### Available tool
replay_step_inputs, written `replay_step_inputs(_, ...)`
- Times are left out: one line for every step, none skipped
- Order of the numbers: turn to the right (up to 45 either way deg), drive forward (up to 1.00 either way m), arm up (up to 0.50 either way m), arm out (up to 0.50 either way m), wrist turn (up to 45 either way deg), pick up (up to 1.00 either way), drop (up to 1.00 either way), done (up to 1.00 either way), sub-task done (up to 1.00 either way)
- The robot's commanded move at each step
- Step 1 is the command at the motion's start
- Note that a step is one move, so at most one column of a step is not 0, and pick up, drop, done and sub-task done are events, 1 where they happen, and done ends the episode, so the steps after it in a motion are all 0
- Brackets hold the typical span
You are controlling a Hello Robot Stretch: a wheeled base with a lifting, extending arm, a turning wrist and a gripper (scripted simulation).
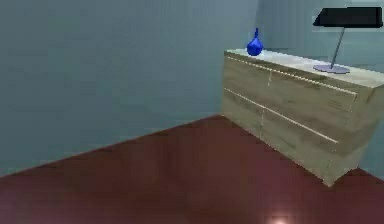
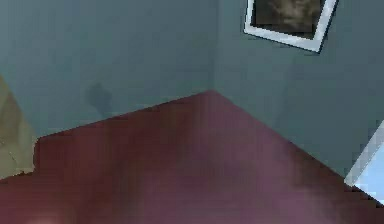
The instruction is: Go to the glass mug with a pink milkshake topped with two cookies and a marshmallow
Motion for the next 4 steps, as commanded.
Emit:
replay_step_inputs(45.0, 0.00, 0.00, 0.00, 0.0, 0.00, 0.00, 0.00, 0.00)
replay_step_inputs(45.0, 0.00, 0.00, 0.00, 0.0, 0.00, 0.00, 0.00, 0.00)
replay_step_inputs(45.0, 0.00, 0.00, 0.00, 0.0, 0.00, 0.00, 0.00, 0.00)
replay_step_inputs(18.0, 0.00, 0.00, 0.00, 0.0, 0.00, 0.00, 0.00, 0.00)
